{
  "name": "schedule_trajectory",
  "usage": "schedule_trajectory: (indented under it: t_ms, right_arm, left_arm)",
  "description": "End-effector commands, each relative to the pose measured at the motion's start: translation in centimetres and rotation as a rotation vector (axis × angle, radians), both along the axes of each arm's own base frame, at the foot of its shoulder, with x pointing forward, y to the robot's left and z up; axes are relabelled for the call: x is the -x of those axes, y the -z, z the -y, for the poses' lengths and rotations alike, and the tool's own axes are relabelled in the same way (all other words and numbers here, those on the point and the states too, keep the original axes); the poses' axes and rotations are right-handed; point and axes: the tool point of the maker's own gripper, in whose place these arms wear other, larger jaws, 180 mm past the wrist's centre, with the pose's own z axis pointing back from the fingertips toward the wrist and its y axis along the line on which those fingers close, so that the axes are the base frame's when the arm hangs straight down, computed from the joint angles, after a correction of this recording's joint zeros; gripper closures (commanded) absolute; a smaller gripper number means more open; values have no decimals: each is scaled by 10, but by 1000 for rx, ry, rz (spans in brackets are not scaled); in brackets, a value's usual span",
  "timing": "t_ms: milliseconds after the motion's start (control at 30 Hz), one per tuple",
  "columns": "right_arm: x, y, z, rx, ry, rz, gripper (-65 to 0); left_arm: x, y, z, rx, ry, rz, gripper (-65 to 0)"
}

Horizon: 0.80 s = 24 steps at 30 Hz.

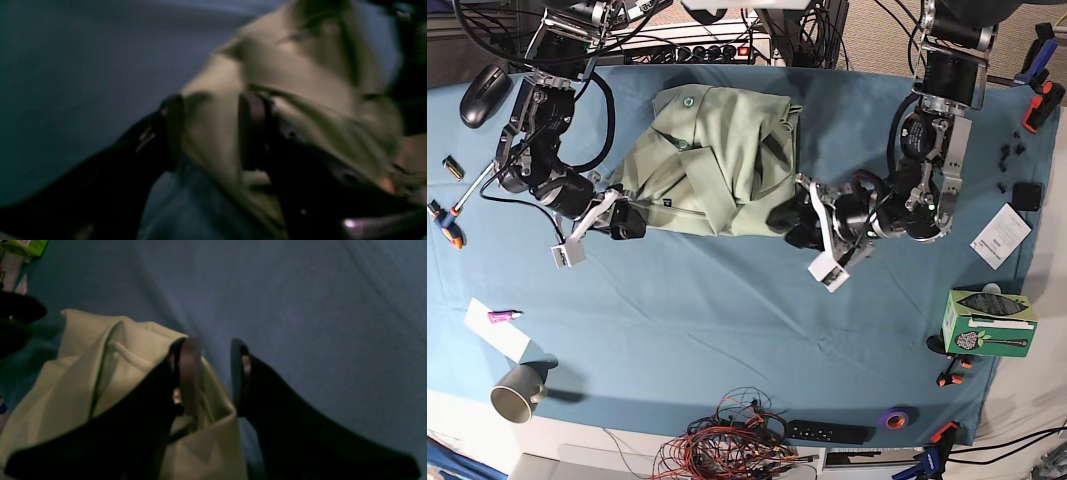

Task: Fold the T-shirt properly
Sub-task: 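Tuck the bundle's sides inward with both grippers to square it, then press and smooth the bundle's side with the left gripper toward the right gripper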

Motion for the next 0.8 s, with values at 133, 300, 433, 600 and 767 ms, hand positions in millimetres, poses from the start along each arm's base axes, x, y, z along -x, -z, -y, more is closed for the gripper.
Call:
schedule_trajectory:
  t_ms: [133, 300, 433, 600, 767]
  right_arm:
    - [-20, -27, 2, -13, 5, 96, -161]
    - [-20, -27, -3, -24, 1, 94, -161]
    - [-20, -25, -10, -41, -2, 91, -161]
    - [-20, -25, -12, -45, -2, 91, -161]
    - [-20, -25, -12, -46, -2, 91, -161]
  left_arm:
    - [-4, -25, 18, 88, 38, 56, -276]
    - [-15, -16, 29, 37, -38, 56, -314]
    - [-20, -3, 39, 23, -63, 15, -316]
    - [-16, 24, 49, -21, -23, -65, -316]
    - [-8, 32, 61, -42, 24, -84, -316]
